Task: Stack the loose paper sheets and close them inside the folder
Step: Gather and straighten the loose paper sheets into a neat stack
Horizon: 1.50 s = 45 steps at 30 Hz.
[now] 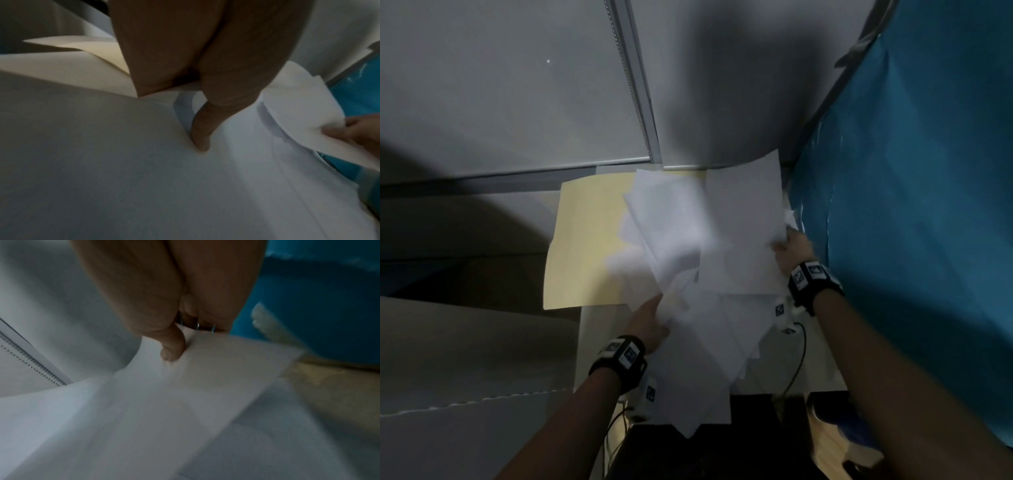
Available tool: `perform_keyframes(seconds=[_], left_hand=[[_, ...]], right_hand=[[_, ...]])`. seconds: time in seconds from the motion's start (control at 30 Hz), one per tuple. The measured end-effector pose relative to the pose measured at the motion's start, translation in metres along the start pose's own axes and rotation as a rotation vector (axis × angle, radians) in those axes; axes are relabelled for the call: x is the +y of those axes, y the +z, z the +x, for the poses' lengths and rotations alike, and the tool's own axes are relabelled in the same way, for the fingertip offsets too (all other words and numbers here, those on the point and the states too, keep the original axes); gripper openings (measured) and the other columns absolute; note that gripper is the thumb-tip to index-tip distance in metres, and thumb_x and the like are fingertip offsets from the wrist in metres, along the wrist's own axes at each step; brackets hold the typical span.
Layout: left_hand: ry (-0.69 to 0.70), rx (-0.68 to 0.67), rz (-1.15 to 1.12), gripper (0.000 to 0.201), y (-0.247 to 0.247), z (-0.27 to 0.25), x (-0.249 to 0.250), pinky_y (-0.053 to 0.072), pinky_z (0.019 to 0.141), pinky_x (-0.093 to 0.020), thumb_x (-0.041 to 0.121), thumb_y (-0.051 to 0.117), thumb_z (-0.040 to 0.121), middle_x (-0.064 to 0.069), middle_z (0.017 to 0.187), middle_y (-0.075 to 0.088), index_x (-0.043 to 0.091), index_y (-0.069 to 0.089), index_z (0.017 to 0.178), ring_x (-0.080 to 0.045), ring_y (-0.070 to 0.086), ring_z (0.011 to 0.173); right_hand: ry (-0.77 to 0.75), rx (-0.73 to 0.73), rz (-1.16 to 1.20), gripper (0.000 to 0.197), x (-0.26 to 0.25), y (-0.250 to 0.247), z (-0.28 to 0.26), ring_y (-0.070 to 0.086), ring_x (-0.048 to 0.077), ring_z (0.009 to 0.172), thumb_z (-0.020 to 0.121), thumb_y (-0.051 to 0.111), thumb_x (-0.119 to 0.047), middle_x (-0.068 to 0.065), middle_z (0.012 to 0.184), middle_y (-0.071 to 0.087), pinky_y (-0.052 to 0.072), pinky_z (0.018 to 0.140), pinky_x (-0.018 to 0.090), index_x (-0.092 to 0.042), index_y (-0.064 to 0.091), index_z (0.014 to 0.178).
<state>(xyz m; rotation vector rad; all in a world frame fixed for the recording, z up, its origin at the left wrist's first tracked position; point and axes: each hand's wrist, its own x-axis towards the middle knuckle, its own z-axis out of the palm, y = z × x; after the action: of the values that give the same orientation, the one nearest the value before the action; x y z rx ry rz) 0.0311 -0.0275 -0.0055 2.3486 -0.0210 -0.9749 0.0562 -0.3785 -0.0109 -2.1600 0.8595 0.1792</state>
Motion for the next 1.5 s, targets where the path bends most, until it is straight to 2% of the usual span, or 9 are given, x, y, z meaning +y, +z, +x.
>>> perform_keyframes(seconds=[0.13,0.3,0.47,0.63,0.8,1.03,1.17,1.3,1.5], left_hand=[[0.051,-0.022,0.109,0.069,-0.006,0.006,0.006,0.046,0.114,-0.048,0.008,0.07,0.093,-0.011,0.156,0.056,0.022,0.049,0.157,-0.036,0.054,0.141],[0.175,-0.013,0.15,0.051,-0.012,0.008,0.014,0.051,0.103,-0.048,0.014,0.063,0.1,-0.009,0.146,0.066,0.029,0.059,0.148,-0.034,0.063,0.131],[0.178,-0.027,0.162,0.052,-0.013,0.017,0.014,0.048,0.106,-0.046,0.015,0.066,0.097,-0.007,0.147,0.065,0.029,0.059,0.147,-0.032,0.06,0.134],[0.109,0.049,0.066,0.062,-0.011,0.029,0.009,0.05,0.101,-0.046,0.007,0.073,0.088,-0.012,0.143,0.066,0.021,0.057,0.146,-0.038,0.061,0.131],[-0.024,0.09,-0.143,0.061,-0.013,0.037,0.007,0.055,0.1,-0.053,0.016,0.082,0.088,-0.014,0.136,0.068,0.015,0.06,0.145,-0.04,0.065,0.122],[-0.162,0.238,-0.581,0.025,-0.009,0.033,0.009,0.064,0.086,-0.057,0.028,0.083,0.091,-0.017,0.102,0.078,0.009,0.076,0.107,-0.039,0.076,0.093],[-0.218,0.348,-0.715,0.042,-0.005,0.03,0.006,0.064,0.087,-0.057,0.023,0.094,0.076,-0.014,0.112,0.078,0.012,0.073,0.112,-0.035,0.075,0.095],[-0.206,0.394,-0.819,0.074,-0.001,0.024,0.003,0.063,0.087,-0.051,0.011,0.101,0.064,-0.01,0.116,0.075,0.009,0.068,0.13,-0.032,0.073,0.1],[-0.19,0.306,-0.929,0.04,-0.003,0.024,0.0,0.059,0.075,-0.032,0.004,0.081,0.086,-0.011,0.111,0.071,0.008,0.066,0.124,-0.025,0.069,0.089]], right_hand=[[-0.032,-0.144,0.035,0.04,-0.026,0.016,0.021,0.068,0.027,0.099,0.086,0.074,-0.035,0.007,0.109,0.07,0.056,0.087,0.037,-0.011,0.067,0.118],[-0.051,-0.262,0.358,0.045,-0.046,0.023,0.018,0.068,0.006,0.077,0.08,0.086,-0.024,0.004,0.102,0.072,0.053,0.052,0.012,-0.006,0.07,0.118],[0.005,-0.283,0.451,0.055,-0.045,0.018,0.022,0.073,0.017,0.084,0.071,0.092,-0.016,0.011,0.112,0.073,0.061,0.06,0.025,-0.004,0.068,0.12],[-0.04,-0.024,0.41,0.087,-0.05,0.002,0.028,0.063,0.011,0.095,0.072,0.09,-0.01,-0.003,0.117,0.059,0.056,0.077,0.022,-0.011,0.039,0.143],[-0.103,0.086,0.26,0.025,-0.075,-0.027,0.022,0.069,0.03,0.101,0.086,0.076,-0.011,0.009,0.102,0.068,0.049,0.08,0.024,-0.004,0.065,0.108],[-0.379,0.319,0.522,0.02,-0.131,-0.086,-0.031,0.06,-0.01,0.081,0.092,0.07,-0.011,-0.008,0.101,0.064,0.04,0.07,-0.006,-0.006,0.066,0.112],[-0.406,0.488,0.715,0.028,-0.141,-0.106,-0.035,0.062,-0.012,0.075,0.082,0.078,-0.013,0.006,0.095,0.072,0.052,0.068,0.009,0.006,0.068,0.1],[-0.264,0.34,0.896,0.039,-0.123,-0.084,-0.036,0.072,0.008,0.081,0.081,0.08,-0.007,0.009,0.102,0.076,0.06,0.07,0.027,0.004,0.067,0.116],[0.012,0.004,0.832,0.05,-0.056,-0.015,-0.05,0.075,0.027,0.091,0.075,0.084,0.002,0.012,0.108,0.076,0.062,0.081,0.049,-0.002,0.065,0.122]])
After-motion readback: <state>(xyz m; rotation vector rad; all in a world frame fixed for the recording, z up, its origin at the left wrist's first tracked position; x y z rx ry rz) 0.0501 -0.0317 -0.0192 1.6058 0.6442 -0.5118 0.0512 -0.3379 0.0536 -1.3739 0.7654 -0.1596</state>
